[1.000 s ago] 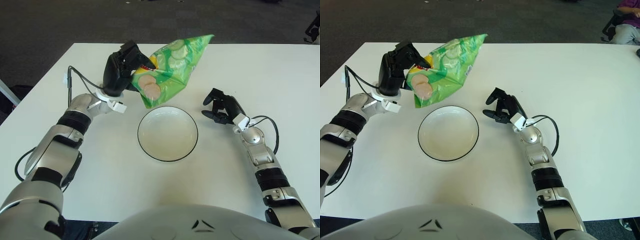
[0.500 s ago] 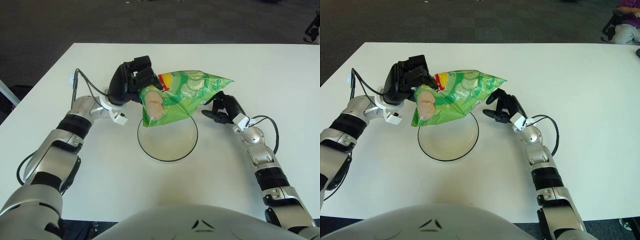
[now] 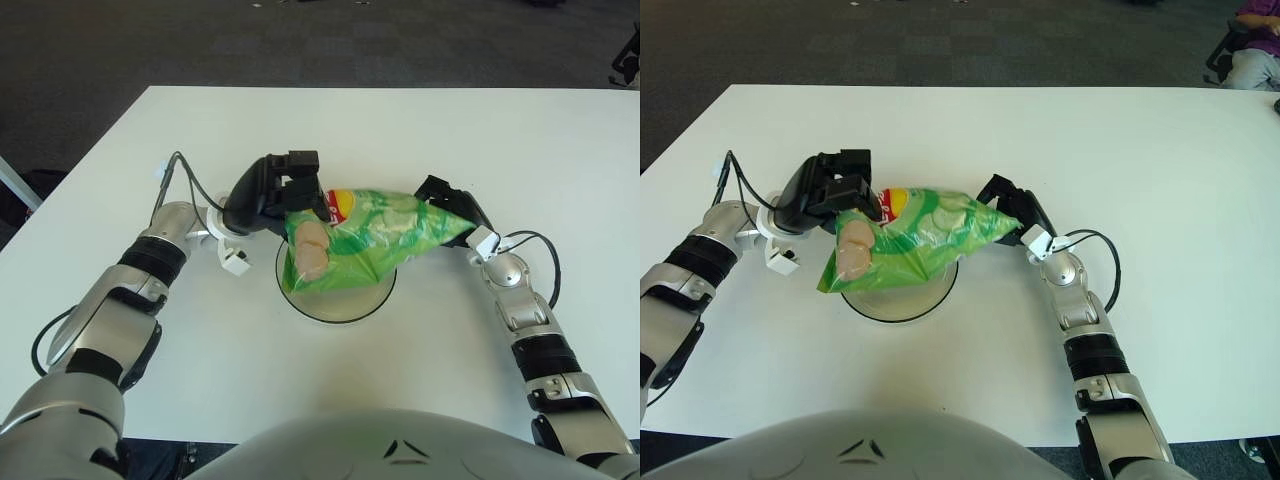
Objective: Put the snack into the plate.
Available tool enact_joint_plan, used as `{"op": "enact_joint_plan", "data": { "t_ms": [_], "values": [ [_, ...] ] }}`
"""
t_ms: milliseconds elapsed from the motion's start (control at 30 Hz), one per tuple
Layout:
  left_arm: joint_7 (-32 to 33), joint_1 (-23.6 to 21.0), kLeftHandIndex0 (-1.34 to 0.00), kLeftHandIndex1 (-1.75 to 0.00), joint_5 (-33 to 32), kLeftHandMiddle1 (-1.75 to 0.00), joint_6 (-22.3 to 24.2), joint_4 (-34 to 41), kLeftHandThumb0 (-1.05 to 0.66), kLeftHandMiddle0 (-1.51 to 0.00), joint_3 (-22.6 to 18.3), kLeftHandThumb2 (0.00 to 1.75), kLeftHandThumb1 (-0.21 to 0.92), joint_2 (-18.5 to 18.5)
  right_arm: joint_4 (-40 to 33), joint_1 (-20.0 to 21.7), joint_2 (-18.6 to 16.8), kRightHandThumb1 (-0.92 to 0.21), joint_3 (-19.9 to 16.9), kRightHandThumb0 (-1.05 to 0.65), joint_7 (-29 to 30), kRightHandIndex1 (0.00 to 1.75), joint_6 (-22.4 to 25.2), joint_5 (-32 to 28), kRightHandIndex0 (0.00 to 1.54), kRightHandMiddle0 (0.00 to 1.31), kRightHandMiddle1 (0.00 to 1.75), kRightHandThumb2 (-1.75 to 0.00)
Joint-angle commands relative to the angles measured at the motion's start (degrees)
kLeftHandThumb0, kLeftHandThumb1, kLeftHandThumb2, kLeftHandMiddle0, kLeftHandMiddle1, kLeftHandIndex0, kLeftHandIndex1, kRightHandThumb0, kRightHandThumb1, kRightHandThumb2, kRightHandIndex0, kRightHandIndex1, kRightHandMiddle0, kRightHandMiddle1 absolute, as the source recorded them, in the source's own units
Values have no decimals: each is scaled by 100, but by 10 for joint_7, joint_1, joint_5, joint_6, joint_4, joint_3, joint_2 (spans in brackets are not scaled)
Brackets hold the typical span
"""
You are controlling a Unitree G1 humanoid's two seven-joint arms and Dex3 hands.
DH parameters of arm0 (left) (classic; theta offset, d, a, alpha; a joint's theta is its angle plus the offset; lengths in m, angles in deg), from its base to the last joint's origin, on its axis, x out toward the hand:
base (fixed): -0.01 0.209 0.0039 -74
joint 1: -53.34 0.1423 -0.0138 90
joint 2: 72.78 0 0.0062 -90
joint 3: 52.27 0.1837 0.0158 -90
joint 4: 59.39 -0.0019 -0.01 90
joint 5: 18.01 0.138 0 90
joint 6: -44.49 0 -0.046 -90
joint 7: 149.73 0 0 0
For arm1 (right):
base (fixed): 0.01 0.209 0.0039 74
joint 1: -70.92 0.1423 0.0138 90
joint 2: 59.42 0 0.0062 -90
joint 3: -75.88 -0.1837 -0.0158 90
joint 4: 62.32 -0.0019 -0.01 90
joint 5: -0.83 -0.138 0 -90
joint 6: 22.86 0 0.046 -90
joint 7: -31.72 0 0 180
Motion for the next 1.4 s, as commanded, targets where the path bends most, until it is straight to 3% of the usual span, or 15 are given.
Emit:
{"op": "enact_joint_plan", "data": {
  "t_ms": [0,133,200,267,400,433,467,567,667,700,800,967,1267,1367],
  "values": [
    [-117,-27,-61,-175,-35,-175,-13,-49,-8,-75,12,25,84,-65,15,-17,10,-92,4,-36,-3,137,28,15,91,49,144,-25],
    [-236,-27,-55,-175,-84,-175,1,-45,-10,-68,16,15,89,-97,15,-17,11,-92,4,-36,-2,136,28,16,92,49,144,-25],
    [-319,-23,-49,-160,-126,-175,18,-21,-25,-55,25,26,89,-120,16,-16,12,-92,4,-36,0,135,27,16,92,49,144,-25],
    [-386,-18,-46,-149,-168,-165,36,4,-13,-51,33,40,83,-138,17,-16,13,-92,4,-36,0,135,25,16,92,49,144,-25],
    [-466,-5,-36,-139,-219,-153,65,42,-3,-49,33,32,90,-156,21,-15,14,-92,4,-37,4,132,22,17,93,49,143,-25],
    [-480,-2,-32,-127,-227,-151,71,49,5,-48,32,31,91,-158,21,-15,14,-92,4,-37,4,131,21,18,93,49,143,-25],
    [-495,0,-33,-103,-232,-150,76,57,15,-47,30,30,91,-160,22,-15,14,-92,4,-37,5,131,20,18,93,49,143,-25],
    [-536,7,-35,-57,-256,-149,91,74,28,-44,26,30,92,-165,24,-14,14,-92,4,-37,6,128,19,19,94,50,143,-25],
    [-587,6,-35,-36,-289,-151,100,81,32,-42,25,31,92,-176,25,-14,16,-92,4,-37,6,127,18,18,94,50,143,-25],
    [-603,5,-35,-30,-302,-124,102,83,22,-36,24,28,89,-181,25,-14,16,-92,4,-37,6,127,18,19,94,50,143,-25],
    [-666,1,-39,-13,-354,-74,104,83,10,-36,29,15,91,-200,27,-14,16,-92,4,-37,7,126,17,19,94,50,143,-25],
    [-771,-1,-38,-3,-441,-49,113,88,2,-32,37,7,89,-222,28,-13,17,-92,6,-37,9,125,16,18,95,50,143,-25],
    [-894,4,-24,0,-539,-39,117,89,-10,-30,31,1,85,-216,28,-13,19,-92,7,-37,11,124,15,17,95,50,143,-25],
    [-942,-6,-18,0,-577,-35,112,79,-40,-29,40,2,81,-213,28,-13,19,-92,7,-37,12,123,16,17,96,50,143,-25]
  ]
}}
